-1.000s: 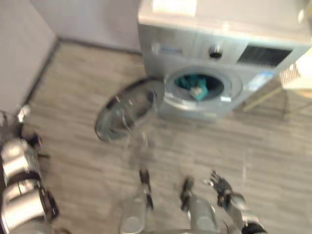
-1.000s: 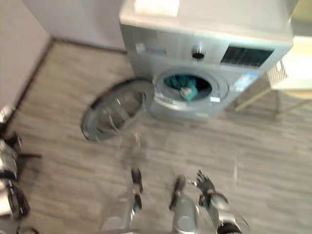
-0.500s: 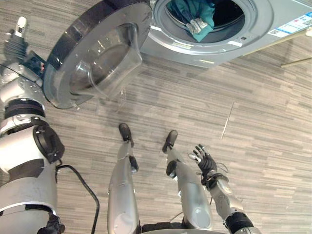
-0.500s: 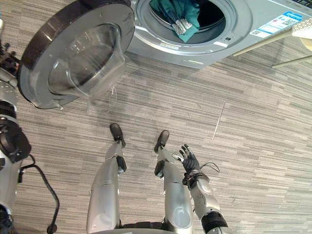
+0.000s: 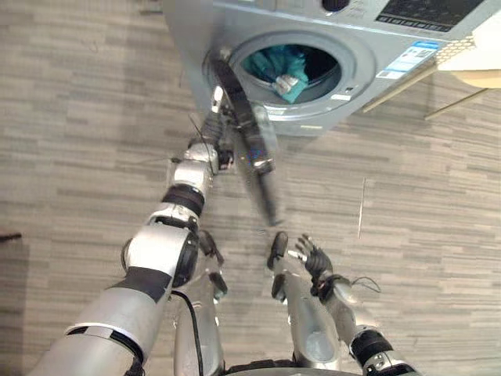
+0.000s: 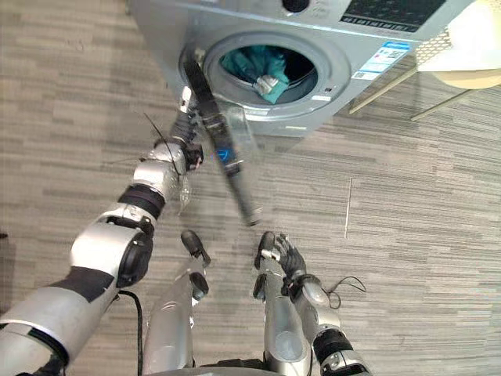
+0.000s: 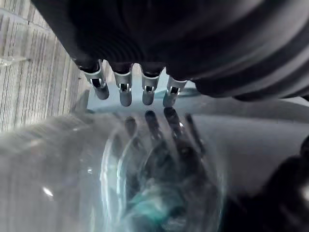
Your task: Pick up the laundry basket with both hands and put the clothes into the washing machine.
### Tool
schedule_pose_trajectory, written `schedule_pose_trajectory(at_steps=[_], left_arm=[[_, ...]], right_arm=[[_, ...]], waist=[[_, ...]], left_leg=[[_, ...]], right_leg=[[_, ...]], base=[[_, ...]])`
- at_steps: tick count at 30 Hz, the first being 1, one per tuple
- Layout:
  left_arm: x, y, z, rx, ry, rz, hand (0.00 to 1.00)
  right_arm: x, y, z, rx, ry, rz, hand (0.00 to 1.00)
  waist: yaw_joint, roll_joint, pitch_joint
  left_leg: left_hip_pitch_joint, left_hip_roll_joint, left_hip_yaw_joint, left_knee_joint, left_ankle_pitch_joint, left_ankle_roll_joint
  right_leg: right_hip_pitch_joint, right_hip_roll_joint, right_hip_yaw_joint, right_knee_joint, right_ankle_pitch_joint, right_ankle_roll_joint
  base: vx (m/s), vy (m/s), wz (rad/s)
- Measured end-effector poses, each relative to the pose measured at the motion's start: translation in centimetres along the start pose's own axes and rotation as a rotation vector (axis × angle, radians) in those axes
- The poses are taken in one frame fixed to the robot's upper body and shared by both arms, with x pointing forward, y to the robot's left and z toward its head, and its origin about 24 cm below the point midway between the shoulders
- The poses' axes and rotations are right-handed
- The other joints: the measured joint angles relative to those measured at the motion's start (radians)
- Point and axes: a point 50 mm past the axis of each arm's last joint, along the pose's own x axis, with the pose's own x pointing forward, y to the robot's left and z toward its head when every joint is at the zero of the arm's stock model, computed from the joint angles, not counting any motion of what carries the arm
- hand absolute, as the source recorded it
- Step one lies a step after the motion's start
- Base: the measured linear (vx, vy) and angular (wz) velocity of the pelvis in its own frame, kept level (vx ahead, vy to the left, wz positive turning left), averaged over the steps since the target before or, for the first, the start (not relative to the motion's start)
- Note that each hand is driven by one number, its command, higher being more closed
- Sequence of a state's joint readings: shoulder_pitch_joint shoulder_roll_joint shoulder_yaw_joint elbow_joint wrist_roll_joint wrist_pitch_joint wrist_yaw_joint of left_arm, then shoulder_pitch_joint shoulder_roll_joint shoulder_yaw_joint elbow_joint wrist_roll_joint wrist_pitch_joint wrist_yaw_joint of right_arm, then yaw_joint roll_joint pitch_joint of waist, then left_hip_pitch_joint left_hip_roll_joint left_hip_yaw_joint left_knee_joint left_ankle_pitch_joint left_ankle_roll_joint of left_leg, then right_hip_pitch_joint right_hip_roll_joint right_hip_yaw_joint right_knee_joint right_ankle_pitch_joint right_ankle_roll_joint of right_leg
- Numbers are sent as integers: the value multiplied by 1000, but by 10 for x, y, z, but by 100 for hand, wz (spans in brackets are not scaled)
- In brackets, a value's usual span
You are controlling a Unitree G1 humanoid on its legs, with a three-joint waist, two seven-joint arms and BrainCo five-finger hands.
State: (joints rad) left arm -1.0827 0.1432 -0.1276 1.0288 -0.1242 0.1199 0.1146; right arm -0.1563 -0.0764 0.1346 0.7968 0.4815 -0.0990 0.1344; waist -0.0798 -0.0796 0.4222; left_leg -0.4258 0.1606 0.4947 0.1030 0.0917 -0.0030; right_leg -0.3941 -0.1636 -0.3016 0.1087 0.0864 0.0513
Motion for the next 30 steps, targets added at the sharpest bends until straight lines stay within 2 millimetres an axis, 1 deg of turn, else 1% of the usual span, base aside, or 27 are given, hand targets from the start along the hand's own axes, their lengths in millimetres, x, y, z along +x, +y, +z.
schedule_pose_trajectory(at_steps=[1, 2, 3, 4, 5, 6, 7, 8, 10, 12, 14, 16, 19, 20, 21, 22, 23, 24, 25, 26, 27, 28, 29, 30], left_arm=[[-2, -11, -2, 44, -11, -31, 0], [-8, -36, -6, 109, -31, -106, 0], [-14, -57, -8, 145, -51, -178, 0], [-23, -84, -14, 187, -71, -264, 0], [-33, -107, -20, 198, -77, -343, 0], [-39, -120, -23, 200, -81, -385, 0], [-43, -128, -24, 202, -84, -413, 0], [-51, -143, -28, 221, -89, -467, 0], [-56, -149, -33, 252, -98, -493, 0], [-57, -147, -39, 264, -95, -503, 0], [-60, -144, -51, 279, -75, -502, 0], [-65, -139, -65, 270, -50, -519, 0], [-73, -130, -70, 247, -76, -525, 0], [-77, -125, -71, 234, -95, -525, 0], [-85, -120, -73, 210, -126, -533, 0], [-95, -112, -79, 163, -145, -528, 0], [-101, -108, -83, 126, -150, -526, 0], [-113, -97, -97, 42, -134, -508, 0], [-119, -91, -105, 5, -118, -499, 0], [-129, -81, -124, -56, -66, -463, 0], [-140, -69, -145, -125, -4, -406, 0], [-145, -62, -154, -158, 27, -370, 0], [-159, -47, -179, -213, 112, -290, 0], [-163, -42, -187, -224, 140, -262, 0]], right_arm=[[-2, -5, -7, -12, 35, -16, 0], [-4, -12, -17, -25, 93, -39, 0], [-6, -14, -23, -37, 123, -46, 0], [-7, -15, -27, -52, 145, -42, 0], [-8, -15, -31, -56, 160, -36, 0], [-9, -16, -33, -70, 173, -37, 0], [-10, -17, -34, -78, 179, -39, 0], [-11, -19, -37, -83, 191, -46, 0], [-12, -21, -39, -82, 198, -54, 0], [-13, -26, -37, -90, 195, -69, 0], [-14, -32, -36, -95, 198, -88, 0], [-17, -42, -36, -94, 205, -121, 0], [-19, -47, -35, -86, 201, -141, 0], [-20, -48, -36, -84, 201, -143, 0], [-23, -50, -40, -81, 208, -150, 0], [-27, -51, -44, -81, 211, -157, 0], [-27, -52, -44, -83, 210, -157, 0], [-28, -51, -45, -98, 210, -152, 0], [-28, -51, -46, -110, 210, -148, 0], [-28, -49, -47, -129, 218, -138, 0], [-29, -47, -49, -147, 225, -125, 0], [-29, -46, -50, -155, 229, -118, 0], [-33, -48, -55, -171, 242, -116, 0], [-35, -48, -58, -175, 246, -117, 0]], waist=[[-1, 9, -5], [-2, 25, -15], [-6, 35, -23], [-17, 40, -40], [-21, 41, -67], [-25, 42, -74], [-30, 44, -75], [-44, 47, -86], [-50, 49, -90], [-51, 59, -96], [-51, 70, -102], [-47, 85, -111], [-47, 90, -113], [-47, 92, -114], [-45, 98, -118], [-43, 106, -123], [-42, 110, -126], [-38, 120, -133], [-35, 123, -135], [-11, 125, -136], [10, 128, -137], [21, 130, -136], [49, 136, -135], [56, 136, -135]], left_leg=[[11, -7, 0, -11, 1, -1], [34, -21, 0, -31, 7, 5], [47, -29, -1, -38, 8, 5], [58, -40, -1, -41, 7, 6], [66, -53, -1, -55, 7, 7], [78, -60, -1, -66, 7, 7], [86, -64, -1, -69, 6, 7], [96, -72, -5, -69, 2, 14], [112, -75, -13, -69, -3, 19], [112, -82, -24, -69, -3, 19], [112, -81, -30, -69, -2, 19], [109, -84, -41, -69, -2, 19], [109, -92, -62, -71, -1, 20], [109, -94, -72, -71, 0, 21], [108, -96, -89, -70, 1, 21], [109, -98, -112, -67, 1, 21], [109, -99, -120, -66, 1, 21], [107, -99, -144, -59, 0, 21], [105, -97, -156, -49, -1, 20], [98, -87, -179, -6, -32, 13], [72, -69, -213, 83, -72, 11], [59, -61, -231, 134, -92, 12], [48, -42, -269, 231, -135, 17], [48, -42, -274, 250, -136, 18]], right_leg=[[10, -3, 0, -8, 2, 3], [28, -9, 0, -17, 4, 8], [45, -13, 1, -29, 9, 14], [59, -14, 5, -46, 15, 24], [60, -18, 12, -60, 22, 31], [68, -22, 21, -67, 25, 35], [78, -24, 23, -73, 27, 39], [86, -29, 29, -78, 28, 40], [94, -30, 39, -79, 29, 42], [92, -29, 42, -79, 29, 42], [93, -27, 37, -79, 29, 42], [94, -29, 28, -78, 29, 42], [100, -33, 20, -78, 29, 42], [105, -35, 11, -78, 28, 42], [116, -37, -6, -78, 23, 44], [131, -40, -30, -75, 10, 42], [136, -41, -38, -70, 4, 41], [149, -44, -59, -57, -13, 43], [154, -47, -68, -44, -24, 41], [168, -49, -88, -16, -48, 44], [192, -46, -120, 13, -77, 44], [209, -42, -141, 26, -95, 43], [280, -31, -205, 44, -136, 49], [313, -32, -238, 39, -150, 56]], base=[[52, 15, 3], [78, 34, 6], [102, 36, 2], [120, 28, -8], [109, 19, -16], [94, 23, -14], [93, 40, -10], [85, 36, -7], [78, 21, -15], [51, 9, -8], [29, 1, 2], [11, -2, 8], [8, 17, 12], [16, 25, 26], [33, 25, 45], [39, 18, 48], [52, 9, 54], [48, 6, 46], [66, -9, 55], [88, -34, 61], [91, -38, 62], [104, -36, 98], [77, -21, 102], [91, -13, 164]])
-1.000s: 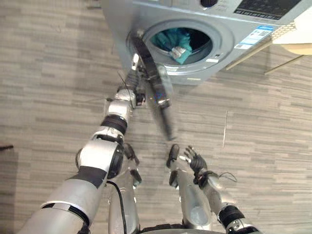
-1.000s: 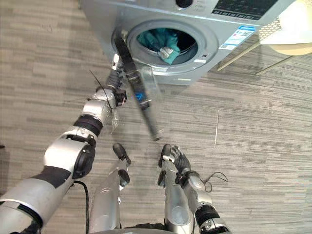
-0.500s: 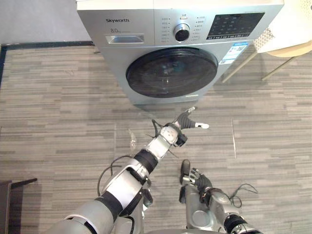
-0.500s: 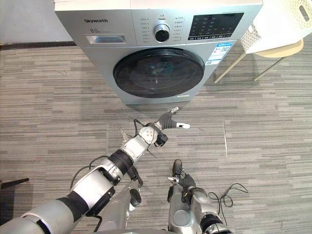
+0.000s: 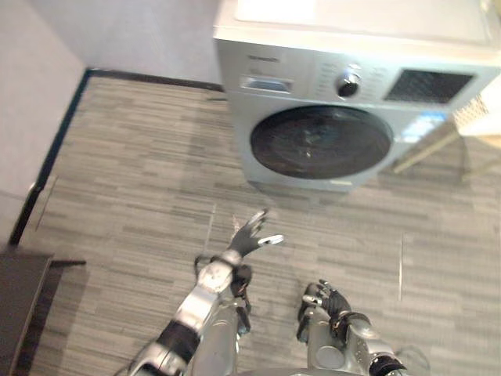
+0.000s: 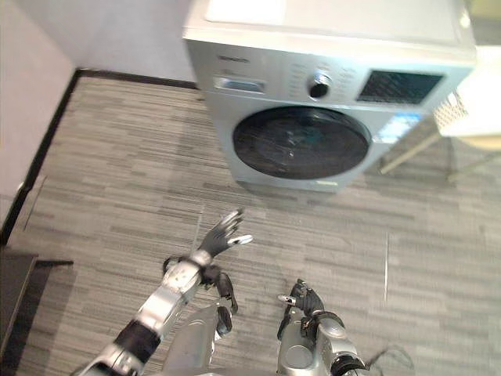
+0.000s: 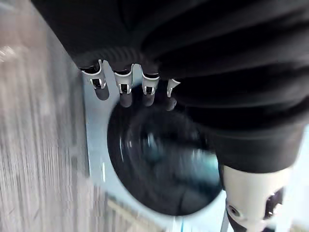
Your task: Pick up the laundry basket with both hands and put the clothes into the washing machine.
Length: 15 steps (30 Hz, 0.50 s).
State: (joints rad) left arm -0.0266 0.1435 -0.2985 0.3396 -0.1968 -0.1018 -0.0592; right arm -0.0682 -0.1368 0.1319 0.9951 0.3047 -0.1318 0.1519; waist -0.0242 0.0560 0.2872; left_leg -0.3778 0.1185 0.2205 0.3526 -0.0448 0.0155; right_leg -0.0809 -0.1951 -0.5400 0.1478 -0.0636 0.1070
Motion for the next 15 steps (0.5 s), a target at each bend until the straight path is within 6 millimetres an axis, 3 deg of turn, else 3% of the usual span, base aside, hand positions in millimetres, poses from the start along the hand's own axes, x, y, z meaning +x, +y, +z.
schedule_pose_trajectory(at_steps=[1, 2, 5, 7, 9, 10, 11, 12, 14, 15], left_arm=[[-8, 11, -12, -22, 37, 52, 0], [-17, 22, -22, -35, 63, 108, 0], [-41, 41, -54, -99, 171, 229, 0], [-68, 54, -83, -164, 280, 343, 0], [-93, 58, -106, -216, 371, 429, 0], [-107, 62, -117, -231, 421, 474, 0], [-111, 64, -120, -230, 437, 494, 0], [-115, 68, -122, -228, 446, 523, 0], [-117, 72, -121, -226, 441, 561, 0], [-118, 73, -121, -224, 434, 578, 0]], right_arm=[[-3, -2, -6, -1, 7, -10, 0], [-5, -7, -8, -2, 11, -31, 0], [-6, -17, -5, 9, 2, -73, 0], [-10, -33, -5, 51, -1, -146, 0], [-13, -39, -12, 96, 16, -183, 0], [-15, -41, -16, 122, 23, -200, 0], [-16, -40, -20, 134, 29, -202, 0], [-18, -37, -27, 160, 41, -204, 0], [-19, -28, -34, 180, 56, -191, 0], [-20, -25, -38, 194, 58, -188, 0]], waist=[[12, 0, -3], [33, 1, -17], [57, -6, -66], [84, -23, -82], [96, -18, -93], [93, -20, -96], [90, -23, -97], [92, -26, -97], [78, -36, -102], [57, -35, -103]], left_leg=[[8, 2, 22, 4, -2, 2], [7, 7, 80, -19, -28, 35], [20, 30, 272, -52, -30, 48], [33, -10, 277, -29, -76, 87], [52, -20, 245, 42, -138, 90], [82, -28, 216, 69, -171, 95], [103, -33, 195, 71, -185, 96], [149, -38, 153, 63, -205, 96], [214, -52, 64, 8, -209, 94], [255, -65, 2, -20, -207, 90]], right_leg=[[65, -5, -75, -15, -19, 10], [97, -4, -130, -27, -30, 21], [112, -25, -183, -57, -45, 46], [148, -72, -202, -18, -49, 102], [161, -131, -196, 124, -54, 115], [143, -191, -178, 307, -36, 100], [121, -220, -143, 412, -5, 59], [46, -236, -24, 609, 26, -18], [-70, -147, 145, 786, -88, -10], [-124, -85, 199, 795, -134, -10]], base=[[57, -16, 165], [39, -7, 156], [116, 0, 117], [255, 80, 74], [332, 155, 57], [390, 224, 75], [400, 200, 88], [406, 151, 90], [390, 30, 128], [457, -37, 174]])
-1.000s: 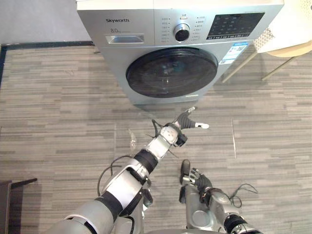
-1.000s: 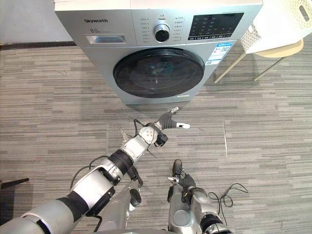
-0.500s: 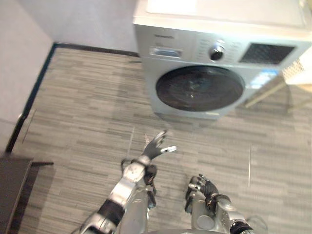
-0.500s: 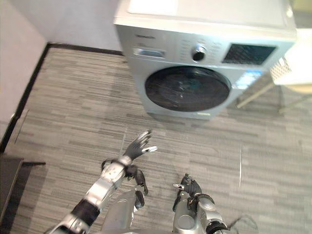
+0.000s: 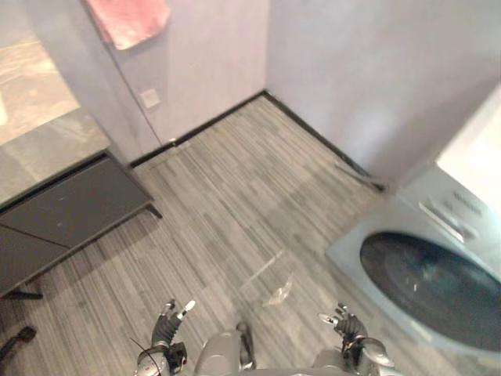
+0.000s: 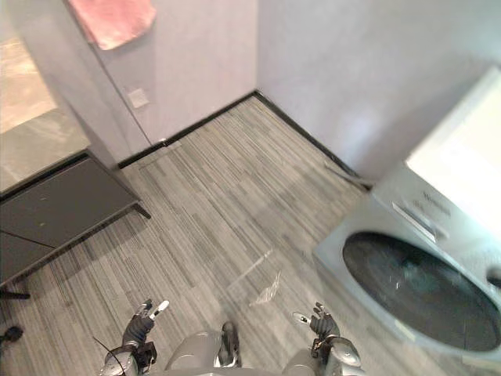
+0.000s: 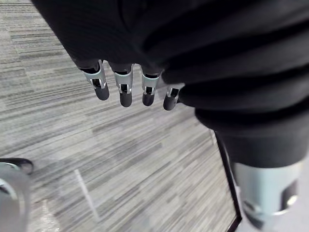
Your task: Pick up the laundry basket with both hands and put the clothes into the washing machine.
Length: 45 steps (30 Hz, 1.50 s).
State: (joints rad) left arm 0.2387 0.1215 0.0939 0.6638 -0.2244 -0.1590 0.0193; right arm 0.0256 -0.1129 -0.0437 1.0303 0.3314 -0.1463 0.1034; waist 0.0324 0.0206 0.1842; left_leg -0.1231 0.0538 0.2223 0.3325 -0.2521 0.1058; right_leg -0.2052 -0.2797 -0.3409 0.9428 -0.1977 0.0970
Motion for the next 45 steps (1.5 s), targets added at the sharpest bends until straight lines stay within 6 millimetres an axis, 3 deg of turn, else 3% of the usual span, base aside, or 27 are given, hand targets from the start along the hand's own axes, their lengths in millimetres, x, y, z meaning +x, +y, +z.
schedule_pose_trajectory(at_steps=[4, 7, 8, 9, 10, 11, 15, 16, 18, 19, 21, 22, 25, 30, 34, 35, 36, 37, 39, 42, 45], left_arm=[[3, -12, 3, -56, -17, -1, 0], [5, -25, 5, -94, -22, -16, 0], [4, -24, 3, -103, -19, -7, 0], [3, -18, 1, -112, -18, 15, 0], [3, -17, -2, -118, -4, 28, 0], [-3, -23, -16, -157, 43, 38, 0], [-6, -33, -22, -193, 64, 38, 0], [-6, -34, -21, -194, 61, 38, 0], [-3, -37, -16, -190, 50, 27, 0], [0, -44, -13, -173, 45, 0, 0], [4, -51, -7, -156, 29, -30, 0], [7, -49, -1, -126, 15, -42, 0], [8, -43, -7, -59, 44, -47, 0], [7, -35, -15, -6, 82, -35, 0], [10, -31, -14, 10, 85, -30, 0], [9, -31, -16, 8, 96, -28, 0], [8, -29, -19, 10, 103, -26, 0], [2, -21, -27, 10, 128, -12, 0], [-1, -15, -31, -1, 142, 11, 0], [-3, -20, -34, -45, 149, 7, 0], [0, -26, -33, -52, 150, 0, 0]], right_arm=[[-10, -8, -5, 104, -50, -43, 0], [-14, -9, -15, 150, -32, -72, 0], [-17, -7, -22, 166, -15, -75, 0], [-21, -3, -35, 192, 14, -74, 0], [-22, -4, -37, 203, 18, -81, 0], [-22, -11, -33, 189, 8, -97, 0], [-22, -12, -27, 191, -19, -102, 0], [-21, -10, -26, 197, -21, -106, 0], [-19, -7, -23, 208, -30, -101, 0], [-17, -6, -19, 212, -40, -99, 0], [-14, -6, -13, 216, -52, -97, 0], [-9, -1, -9, 212, -50, -87, 0], [-6, 4, -2, 206, -61, -78, 0], [-1, 8, 1, 95, -37, -50, 0], [-2, 11, -9, 63, 10, -37, 0], [-3, 10, -12, 62, 24, -37, 0], [-3, 9, -13, 64, 30, -42, 0], [-5, 5, -17, 63, 44, -52, 0], [-5, 2, -17, 66, 46, -62, 0], [0, 1, -7, 50, 33, -64, 0], [1, -2, -4, 16, 41, -69, 0]], waist=[[-20, -13, -10], [-20, -13, -15], [-19, -41, -34], [-23, -71, -57], [-19, -76, -66], [-12, -19, -98], [-15, 5, -98], [-14, -2, -94], [-17, -12, -89], [-19, -10, -89], [-20, -5, -92], [-15, -22, -97], [-16, -37, -96], [-17, -29, -94], [-18, -24, -91], [-21, -14, -83], [-18, -18, -85], [-16, -31, -91], [-10, -39, -105], [15, -26, -122], [10, 1, -80]], left_leg=[[55, -34, -199, -4, -10, -19], [67, -18, -321, 28, -45, -79], [68, -14, -364, 38, -71, -115], [67, -17, -414, 60, -113, -153], [68, -6, -443, 79, -133, -169], [57, 85, -461, 105, -138, -199], [-35, 172, -431, 225, -56, -261], [-62, 211, -350, 270, -22, -257], [-68, 262, -199, 268, -14, -249], [-56, 269, -86, 214, -14, -248], [-26, 241, 14, 87, -13, -247], [2, 204, 30, -15, 43, -237], [54, 154, 70, -136, 106, -220], [79, 114, 134, -155, 105, -208], [51, 121, 145, -124, 95, -166], [55, 126, 151, -118, 98, -158], [63, 125, 149, -117, 99, -158], [81, 114, 151, -110, 99, -158], [63, 101, 146, -103, 96, -160], [-20, 103, 145, -126, 111, -166], [-39, 83, 135, -142, 161, -167]], right_leg=[[-172, 106, 170, -235, -42, -6], [-182, 147, 348, -478, 13, -17], [-169, 145, 403, -533, 63, -17], [-143, 130, 404, -547, 118, -2], [-140, 132, 389, -513, 130, 60], [-117, 191, 295, -499, 78, -1], [-69, 231, 173, -512, 44, -53], [-38, 242, 137, -529, 41, -72], [6, 244, 92, -566, 46, -91], [29, 245, 67, -608, 65, -96], [42, 249, 54, -674, 102, -91], [50, 242, 67, -739, 149, -86], [79, 238, 106, -858, 228, -74], [58, 212, 180, -877, 276, -55], [43, 204, 179, -879, 351, -47], [33, 187, 157, -754, 244, -66], [31, 179, 141, -677, 184, -74], [62, 168, 109, -631, 131, -58], [88, 179, 111, -738, 142, -30], [78, 208, 144, -952, 279, -42], [97, 208, 132, -1042, 350, -47]], base=[[385, -157, 169], [347, -303, 174], [306, -414, 175], [306, -466, 171], [344, -553, 152], [281, -433, 91], [196, -381, 79], [131, -327, 60], [86, -238, 66], [52, -153, 60], [11, -48, 31], [-14, -16, 7], [-13, 49, -19], [-74, 109, -41], [-154, 69, -16], [-124, 39, 8], [-130, 16, 15], [-82, -2, 4], [-143, -20, -7], [-133, -23, -29], [-167, -24, -2]])
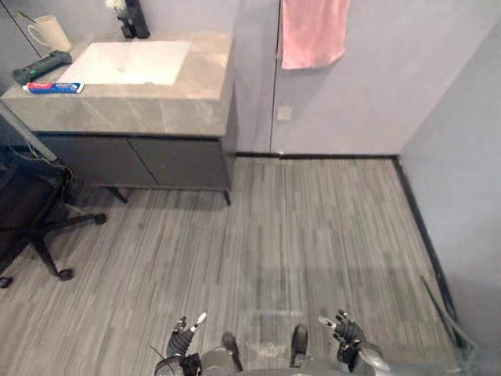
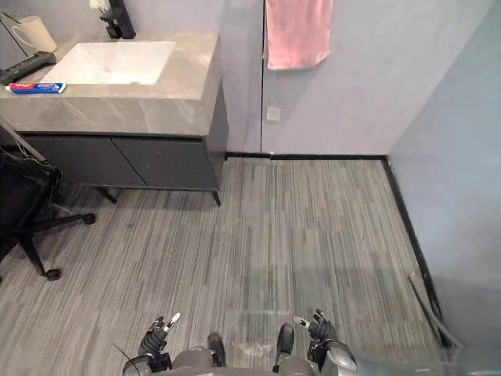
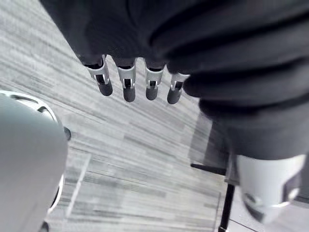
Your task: Pick up the laundry basket with both hands and put the clothes into the washing machine.
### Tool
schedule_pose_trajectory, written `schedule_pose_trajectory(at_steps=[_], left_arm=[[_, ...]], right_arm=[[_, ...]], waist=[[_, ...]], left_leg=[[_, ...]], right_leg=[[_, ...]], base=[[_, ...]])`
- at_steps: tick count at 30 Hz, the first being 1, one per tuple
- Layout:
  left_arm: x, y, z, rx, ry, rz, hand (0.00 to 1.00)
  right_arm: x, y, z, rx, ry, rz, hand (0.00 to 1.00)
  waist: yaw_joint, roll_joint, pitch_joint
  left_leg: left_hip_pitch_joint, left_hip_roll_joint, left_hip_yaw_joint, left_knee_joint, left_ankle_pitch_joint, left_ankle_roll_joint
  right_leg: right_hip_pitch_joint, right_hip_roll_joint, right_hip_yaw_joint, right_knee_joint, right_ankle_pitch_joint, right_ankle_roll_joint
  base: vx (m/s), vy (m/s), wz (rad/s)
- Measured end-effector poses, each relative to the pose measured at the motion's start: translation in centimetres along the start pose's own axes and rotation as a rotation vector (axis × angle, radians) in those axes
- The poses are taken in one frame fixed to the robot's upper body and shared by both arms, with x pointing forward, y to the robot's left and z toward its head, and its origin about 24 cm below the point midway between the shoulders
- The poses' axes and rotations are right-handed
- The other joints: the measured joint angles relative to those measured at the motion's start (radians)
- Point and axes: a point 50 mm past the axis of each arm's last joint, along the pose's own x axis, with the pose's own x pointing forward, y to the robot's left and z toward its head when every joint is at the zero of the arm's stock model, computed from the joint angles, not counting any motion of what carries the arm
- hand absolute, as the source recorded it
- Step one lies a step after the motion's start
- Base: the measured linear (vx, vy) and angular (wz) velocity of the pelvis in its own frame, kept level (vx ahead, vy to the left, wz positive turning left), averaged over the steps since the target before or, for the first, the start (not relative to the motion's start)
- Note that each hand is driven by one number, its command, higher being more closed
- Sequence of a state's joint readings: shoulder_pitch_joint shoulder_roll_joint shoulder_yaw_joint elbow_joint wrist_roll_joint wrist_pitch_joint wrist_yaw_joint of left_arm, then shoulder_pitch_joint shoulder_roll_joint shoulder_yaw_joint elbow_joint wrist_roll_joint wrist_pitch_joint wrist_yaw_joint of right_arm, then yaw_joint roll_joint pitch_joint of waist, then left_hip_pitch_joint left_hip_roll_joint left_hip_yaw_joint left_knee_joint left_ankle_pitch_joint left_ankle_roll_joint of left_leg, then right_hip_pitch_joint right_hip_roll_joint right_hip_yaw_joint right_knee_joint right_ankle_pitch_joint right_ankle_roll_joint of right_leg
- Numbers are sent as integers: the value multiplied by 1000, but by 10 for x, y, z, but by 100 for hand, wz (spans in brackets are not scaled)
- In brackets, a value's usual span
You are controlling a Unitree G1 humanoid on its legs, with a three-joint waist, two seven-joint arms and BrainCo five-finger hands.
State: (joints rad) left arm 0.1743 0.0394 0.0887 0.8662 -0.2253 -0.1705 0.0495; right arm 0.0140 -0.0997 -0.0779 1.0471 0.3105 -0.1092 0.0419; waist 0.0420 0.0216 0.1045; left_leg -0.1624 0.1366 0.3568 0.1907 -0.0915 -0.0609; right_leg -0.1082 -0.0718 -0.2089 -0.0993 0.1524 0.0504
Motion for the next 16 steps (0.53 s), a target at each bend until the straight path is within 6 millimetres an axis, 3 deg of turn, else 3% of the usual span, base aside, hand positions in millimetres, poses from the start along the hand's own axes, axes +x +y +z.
schedule_pose_trajectory(at_steps=[2, 5, 8, 11, 16], left_arm=[[2, -2, 3, -10, -5, -3, 0], [2, -2, 3, -12, -7, 0, 0], [1, 5, -3, -32, 22, 44, 0], [-1, 8, -13, -54, 63, 61, 0], [-4, 13, -20, -48, 85, 71, 0]], right_arm=[[-3, -7, -8, -9, 25, -17, 0], [-6, -12, -15, -4, 43, -36, 0], [-12, -21, -27, 34, 67, -75, 0], [-16, -28, -34, 68, 77, -111, 0], [-17, -21, -40, 92, 90, -101, 0]], waist=[[-2, 8, 8], [-5, -1, 7], [-12, -21, -9], [-30, -13, -28], [-29, -25, -41]], left_leg=[[4, 0, -17, 5, 2, -4], [15, -5, -42, -11, 2, -4], [95, -58, -81, -162, 39, -37], [138, -84, -114, -279, 88, -31], [149, -91, -116, -291, 90, -28]], right_leg=[[14, -4, -19, 0, 0, 0], [21, -11, -36, 14, -6, 0], [49, -28, -44, -3, -7, 1], [49, -34, -70, -4, -17, 12], [52, -37, -60, -4, -22, 18]], base=[[-111, 12, 26], [-65, 26, 19], [-4, 13, 15], [27, 33, 28], [50, 39, -5]])
